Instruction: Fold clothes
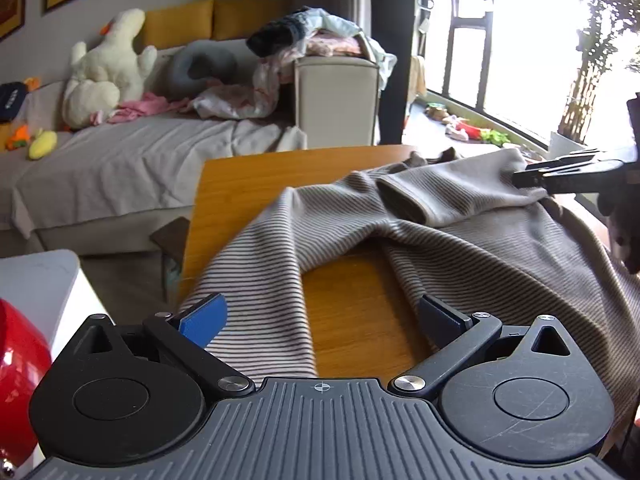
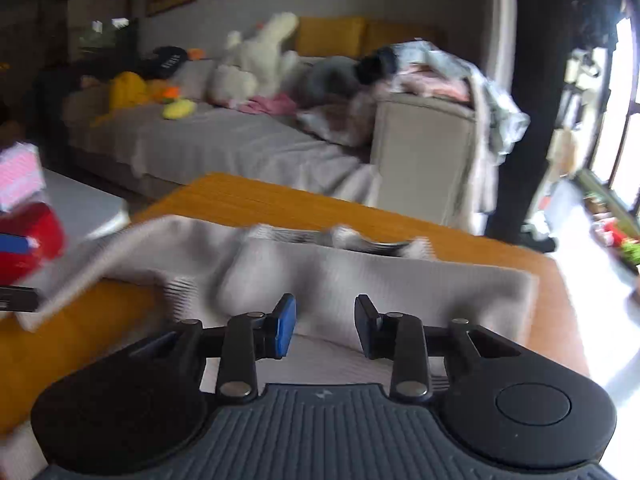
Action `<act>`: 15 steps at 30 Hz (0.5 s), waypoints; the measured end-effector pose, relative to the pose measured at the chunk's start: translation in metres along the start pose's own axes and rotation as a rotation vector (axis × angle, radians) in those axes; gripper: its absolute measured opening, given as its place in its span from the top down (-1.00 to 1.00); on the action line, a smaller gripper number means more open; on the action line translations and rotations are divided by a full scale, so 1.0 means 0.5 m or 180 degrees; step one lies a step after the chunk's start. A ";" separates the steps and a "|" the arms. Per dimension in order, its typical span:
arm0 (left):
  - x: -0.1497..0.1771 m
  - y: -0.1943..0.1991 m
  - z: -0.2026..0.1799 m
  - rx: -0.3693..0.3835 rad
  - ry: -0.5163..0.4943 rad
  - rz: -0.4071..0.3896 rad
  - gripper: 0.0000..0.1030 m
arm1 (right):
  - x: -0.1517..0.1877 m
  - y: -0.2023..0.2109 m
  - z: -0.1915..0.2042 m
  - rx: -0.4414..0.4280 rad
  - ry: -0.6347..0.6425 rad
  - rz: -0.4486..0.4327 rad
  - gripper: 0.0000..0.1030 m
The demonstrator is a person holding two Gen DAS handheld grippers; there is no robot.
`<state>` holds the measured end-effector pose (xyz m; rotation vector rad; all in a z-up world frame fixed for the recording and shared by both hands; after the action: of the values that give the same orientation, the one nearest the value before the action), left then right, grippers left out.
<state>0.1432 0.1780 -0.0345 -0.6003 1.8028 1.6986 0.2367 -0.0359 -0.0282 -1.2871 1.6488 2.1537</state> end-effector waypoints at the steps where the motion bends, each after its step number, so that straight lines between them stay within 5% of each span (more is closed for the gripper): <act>1: -0.010 0.010 0.014 -0.0037 0.0064 -0.0037 -1.00 | 0.002 -0.004 0.048 -0.0274 -0.0006 0.0054 0.37; 4: -0.043 0.046 0.053 -0.0155 0.0243 -0.0210 -1.00 | 0.010 -0.013 0.191 -0.0973 0.0073 0.0174 0.33; 11: -0.093 0.106 0.099 -0.0280 0.0463 -0.0492 -1.00 | 0.037 -0.047 0.400 -0.0818 0.1189 -0.0037 0.18; 15: -0.099 0.113 0.103 -0.0259 0.0525 -0.0528 -1.00 | 0.036 -0.081 0.427 -0.0816 0.1375 0.0109 0.15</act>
<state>0.1468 0.2308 0.0396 -0.9229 1.7470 1.6566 0.1342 0.1533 -0.0630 -1.9250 1.5694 2.2839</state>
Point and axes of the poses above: each gripper's, at about its wrist camera, not at the fingertips, and y roughly against the way its jaws point, z to its left, x to its underside, the point moved 7 cm from there along -y, roughly the way its jaws point, and after that the axes turned 11 degrees about z, right-handed, at the moved point
